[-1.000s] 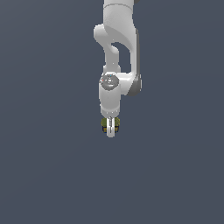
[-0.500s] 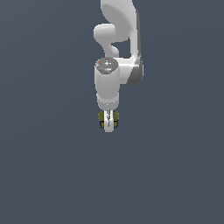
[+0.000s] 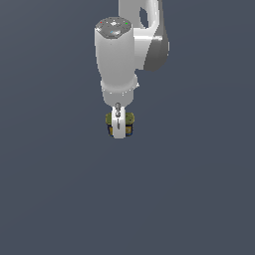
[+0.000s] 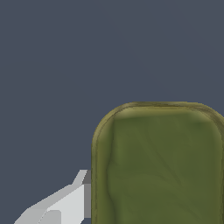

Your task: Pick up the object and move it to a goal position.

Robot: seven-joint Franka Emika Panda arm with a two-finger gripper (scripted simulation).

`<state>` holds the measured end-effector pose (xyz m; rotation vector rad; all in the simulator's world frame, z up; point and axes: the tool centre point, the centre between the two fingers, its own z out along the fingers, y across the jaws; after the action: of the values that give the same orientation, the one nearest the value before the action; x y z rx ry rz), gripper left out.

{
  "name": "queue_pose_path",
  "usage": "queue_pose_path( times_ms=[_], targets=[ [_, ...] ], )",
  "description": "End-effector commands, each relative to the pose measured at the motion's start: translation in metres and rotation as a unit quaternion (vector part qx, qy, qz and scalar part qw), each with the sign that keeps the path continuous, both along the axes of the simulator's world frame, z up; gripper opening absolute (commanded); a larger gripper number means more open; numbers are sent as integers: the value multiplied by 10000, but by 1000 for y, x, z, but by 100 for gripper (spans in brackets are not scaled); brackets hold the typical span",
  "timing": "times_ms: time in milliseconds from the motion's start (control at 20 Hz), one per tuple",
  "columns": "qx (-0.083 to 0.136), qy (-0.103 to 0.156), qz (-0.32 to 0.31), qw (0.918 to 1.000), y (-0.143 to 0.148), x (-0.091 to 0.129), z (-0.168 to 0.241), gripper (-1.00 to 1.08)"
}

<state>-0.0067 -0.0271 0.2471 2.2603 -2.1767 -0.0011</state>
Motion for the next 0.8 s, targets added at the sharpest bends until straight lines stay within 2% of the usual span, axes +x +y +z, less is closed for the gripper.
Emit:
queue_pose_path(
  times_ms=[0,400,750],
  targets=[
    [0,-16,0,10000,-3,5,29,-100],
    [2,-15,6,10000,-9,20,102,-100],
    [6,-15,11,10000,-12,29,138,-100]
  ],
)
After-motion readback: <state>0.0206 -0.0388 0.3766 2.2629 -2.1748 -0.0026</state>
